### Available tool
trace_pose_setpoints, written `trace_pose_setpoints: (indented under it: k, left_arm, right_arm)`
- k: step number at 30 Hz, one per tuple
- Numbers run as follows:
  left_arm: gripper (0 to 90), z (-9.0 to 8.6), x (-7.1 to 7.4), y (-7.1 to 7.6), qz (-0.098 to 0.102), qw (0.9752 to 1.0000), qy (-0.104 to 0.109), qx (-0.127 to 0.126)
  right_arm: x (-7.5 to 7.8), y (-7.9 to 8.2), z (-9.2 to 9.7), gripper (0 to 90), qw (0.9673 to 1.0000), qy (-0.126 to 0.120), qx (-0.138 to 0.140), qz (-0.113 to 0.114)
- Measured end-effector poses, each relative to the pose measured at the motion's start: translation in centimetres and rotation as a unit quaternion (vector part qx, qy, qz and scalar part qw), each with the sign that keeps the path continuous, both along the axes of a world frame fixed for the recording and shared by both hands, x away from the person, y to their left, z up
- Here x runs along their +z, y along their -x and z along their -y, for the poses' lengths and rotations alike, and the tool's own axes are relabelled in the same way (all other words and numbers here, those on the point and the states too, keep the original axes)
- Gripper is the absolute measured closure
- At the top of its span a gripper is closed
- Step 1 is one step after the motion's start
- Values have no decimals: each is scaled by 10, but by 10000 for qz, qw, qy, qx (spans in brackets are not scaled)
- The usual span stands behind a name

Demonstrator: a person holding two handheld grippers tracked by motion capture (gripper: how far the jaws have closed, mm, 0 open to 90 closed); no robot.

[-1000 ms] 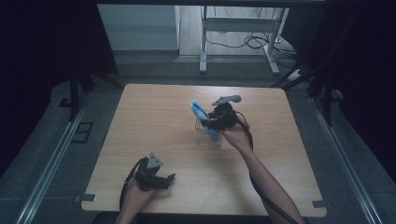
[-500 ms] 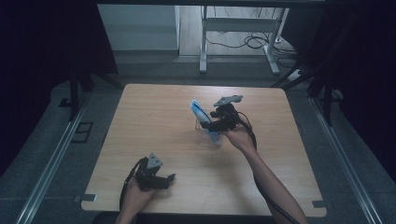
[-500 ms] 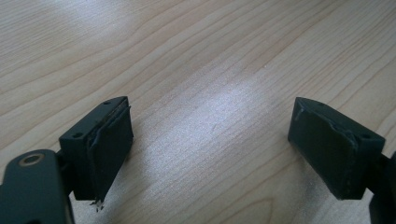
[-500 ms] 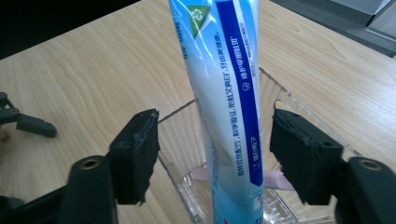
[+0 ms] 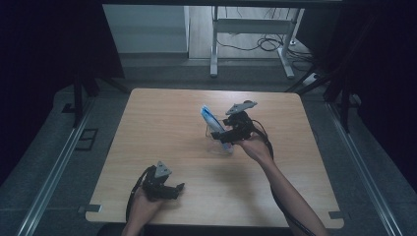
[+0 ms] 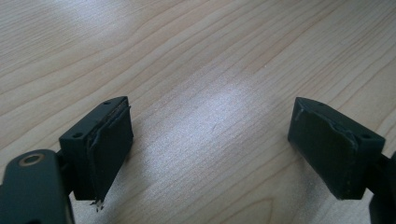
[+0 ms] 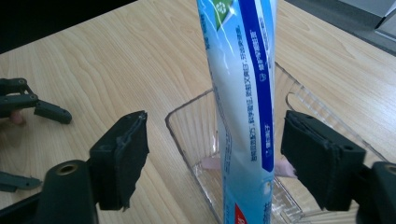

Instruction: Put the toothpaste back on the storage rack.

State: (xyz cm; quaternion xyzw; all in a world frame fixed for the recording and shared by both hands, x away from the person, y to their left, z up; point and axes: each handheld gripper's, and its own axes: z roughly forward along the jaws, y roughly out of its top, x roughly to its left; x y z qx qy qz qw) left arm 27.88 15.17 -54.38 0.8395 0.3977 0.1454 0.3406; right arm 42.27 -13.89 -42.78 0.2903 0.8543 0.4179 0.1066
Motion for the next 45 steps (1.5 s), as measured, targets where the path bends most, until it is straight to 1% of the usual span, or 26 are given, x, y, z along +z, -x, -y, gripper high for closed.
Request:
trace_pose_setpoints:
  k: [6, 15, 26, 30, 35, 42, 45]
  left_arm:
    - [141, 0, 0, 0, 1, 10000, -2, -3]
    - [141, 0, 0, 0, 1, 10000, 0, 0]
    - [141, 0, 0, 0, 0, 10000, 0, 2]
    - [141, 0, 0, 0, 1, 10000, -1, 4]
    - [141, 0, 0, 0, 2, 10000, 0, 3]
    - [141, 0, 0, 0, 2, 10000, -1, 3]
    - [140, 1, 0, 0, 11, 10000, -1, 24]
  right_arm:
    - [-1, 3, 5, 201, 10000, -13, -13, -19]
    - [4, 10, 12, 179, 10000, -49, 7, 80]
    - [7, 21, 21, 158, 9999, 31, 52, 137]
    - [7, 25, 25, 156, 9999, 25, 63, 137]
    - [4, 30, 32, 154, 9999, 10, 49, 129]
    - [-2, 37, 43, 153, 9999, -77, 6, 92]
    - [-3, 40, 47, 153, 9999, -87, -12, 111]
